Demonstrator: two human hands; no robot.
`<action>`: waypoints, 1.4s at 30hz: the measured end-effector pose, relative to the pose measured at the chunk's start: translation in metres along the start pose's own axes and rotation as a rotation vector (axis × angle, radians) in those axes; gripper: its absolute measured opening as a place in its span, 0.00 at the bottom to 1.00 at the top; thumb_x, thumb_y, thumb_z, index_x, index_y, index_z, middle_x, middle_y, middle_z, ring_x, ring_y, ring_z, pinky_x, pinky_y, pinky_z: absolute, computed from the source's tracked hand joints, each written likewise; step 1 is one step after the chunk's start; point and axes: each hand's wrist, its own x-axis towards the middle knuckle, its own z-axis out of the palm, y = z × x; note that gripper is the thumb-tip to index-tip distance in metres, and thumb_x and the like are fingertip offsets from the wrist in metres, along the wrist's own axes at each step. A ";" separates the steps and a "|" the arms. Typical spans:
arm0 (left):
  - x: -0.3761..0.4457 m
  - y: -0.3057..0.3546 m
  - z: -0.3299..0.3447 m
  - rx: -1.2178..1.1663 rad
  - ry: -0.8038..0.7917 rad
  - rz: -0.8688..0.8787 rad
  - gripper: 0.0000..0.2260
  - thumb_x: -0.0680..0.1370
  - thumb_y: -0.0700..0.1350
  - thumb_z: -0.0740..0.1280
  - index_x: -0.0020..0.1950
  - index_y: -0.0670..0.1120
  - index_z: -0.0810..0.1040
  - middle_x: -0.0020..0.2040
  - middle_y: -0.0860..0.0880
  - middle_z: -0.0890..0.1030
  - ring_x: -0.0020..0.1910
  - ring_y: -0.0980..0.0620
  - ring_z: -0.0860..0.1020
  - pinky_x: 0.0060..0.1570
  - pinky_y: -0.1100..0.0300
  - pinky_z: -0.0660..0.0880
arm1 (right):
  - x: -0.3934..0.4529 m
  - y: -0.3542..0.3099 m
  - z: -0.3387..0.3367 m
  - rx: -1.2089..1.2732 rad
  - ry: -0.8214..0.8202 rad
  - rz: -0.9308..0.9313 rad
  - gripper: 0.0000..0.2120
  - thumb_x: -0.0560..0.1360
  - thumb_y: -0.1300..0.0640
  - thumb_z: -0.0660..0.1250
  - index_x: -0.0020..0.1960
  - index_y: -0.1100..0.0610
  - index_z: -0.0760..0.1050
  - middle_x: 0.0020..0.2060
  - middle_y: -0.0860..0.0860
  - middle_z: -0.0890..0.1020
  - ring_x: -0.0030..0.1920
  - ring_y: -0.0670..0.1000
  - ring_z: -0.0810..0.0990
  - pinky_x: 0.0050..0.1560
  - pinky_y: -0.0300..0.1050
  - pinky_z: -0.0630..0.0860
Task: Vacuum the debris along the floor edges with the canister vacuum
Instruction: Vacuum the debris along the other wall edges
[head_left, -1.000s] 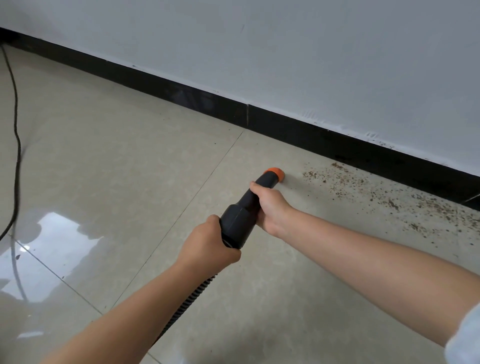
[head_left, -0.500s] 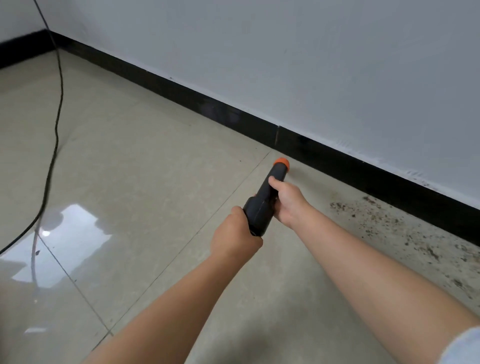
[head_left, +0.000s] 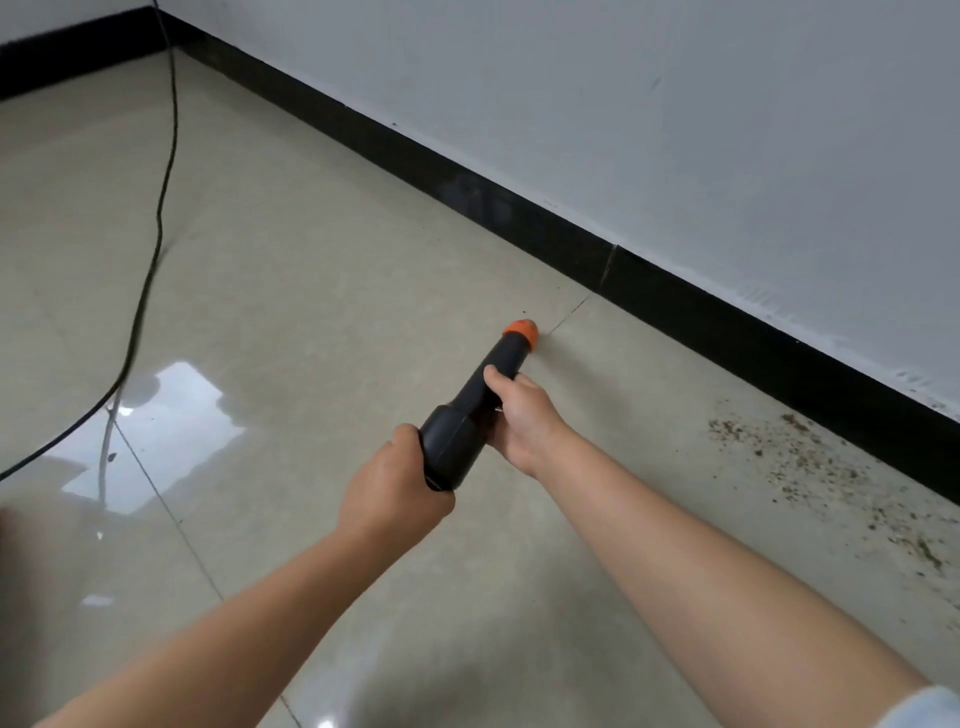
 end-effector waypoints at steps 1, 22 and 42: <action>0.003 -0.003 -0.001 -0.008 0.001 -0.004 0.14 0.71 0.43 0.67 0.49 0.47 0.63 0.36 0.54 0.68 0.37 0.50 0.72 0.28 0.63 0.65 | 0.001 0.000 0.004 -0.017 -0.002 -0.001 0.18 0.81 0.58 0.57 0.69 0.63 0.63 0.44 0.54 0.75 0.43 0.52 0.76 0.40 0.46 0.75; 0.067 0.037 0.001 -0.265 -0.154 0.100 0.12 0.74 0.40 0.64 0.49 0.44 0.61 0.40 0.49 0.69 0.44 0.43 0.75 0.38 0.58 0.67 | 0.025 -0.048 0.003 -0.328 0.257 -0.094 0.15 0.81 0.63 0.55 0.66 0.63 0.67 0.55 0.56 0.75 0.55 0.57 0.74 0.53 0.51 0.72; 0.144 -0.008 -0.029 -0.153 0.111 -0.156 0.13 0.74 0.40 0.64 0.54 0.43 0.64 0.44 0.49 0.70 0.40 0.48 0.72 0.35 0.58 0.66 | 0.126 -0.046 0.077 -0.380 -0.032 -0.133 0.05 0.79 0.62 0.60 0.53 0.57 0.72 0.41 0.51 0.78 0.48 0.52 0.78 0.53 0.49 0.77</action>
